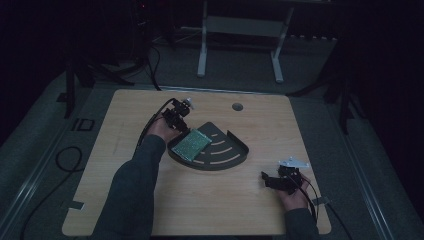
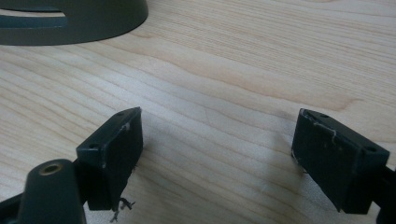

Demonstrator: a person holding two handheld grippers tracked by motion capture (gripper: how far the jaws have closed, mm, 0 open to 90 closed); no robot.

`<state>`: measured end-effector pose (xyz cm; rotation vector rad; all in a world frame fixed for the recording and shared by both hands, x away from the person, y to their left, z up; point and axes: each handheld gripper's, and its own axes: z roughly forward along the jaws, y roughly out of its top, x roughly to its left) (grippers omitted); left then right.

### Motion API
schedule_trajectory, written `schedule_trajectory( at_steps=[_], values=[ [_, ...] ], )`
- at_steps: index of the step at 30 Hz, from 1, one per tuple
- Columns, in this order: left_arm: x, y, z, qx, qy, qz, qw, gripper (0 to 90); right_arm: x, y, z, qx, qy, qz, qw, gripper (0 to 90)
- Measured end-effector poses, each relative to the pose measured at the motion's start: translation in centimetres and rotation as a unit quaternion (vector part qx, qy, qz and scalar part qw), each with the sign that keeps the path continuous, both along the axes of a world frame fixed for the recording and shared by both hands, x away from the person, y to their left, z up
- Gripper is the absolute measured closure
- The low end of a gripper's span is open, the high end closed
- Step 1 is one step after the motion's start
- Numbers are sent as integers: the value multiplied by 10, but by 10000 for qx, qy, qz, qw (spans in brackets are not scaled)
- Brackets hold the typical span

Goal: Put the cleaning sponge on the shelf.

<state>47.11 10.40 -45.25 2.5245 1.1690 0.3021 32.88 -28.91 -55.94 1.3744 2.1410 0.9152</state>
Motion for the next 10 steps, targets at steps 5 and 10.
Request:
schedule_trajectory(
  at_steps=[5,10],
  values=[
    [-4,13,8,-397,-74,117,9991,688,0,0,0,-1,-3,2,10000,160],
    [-8,25,13,-476,-145,174,9986,642,0,0,0,1,1,-1,10000,160]
  ],
)
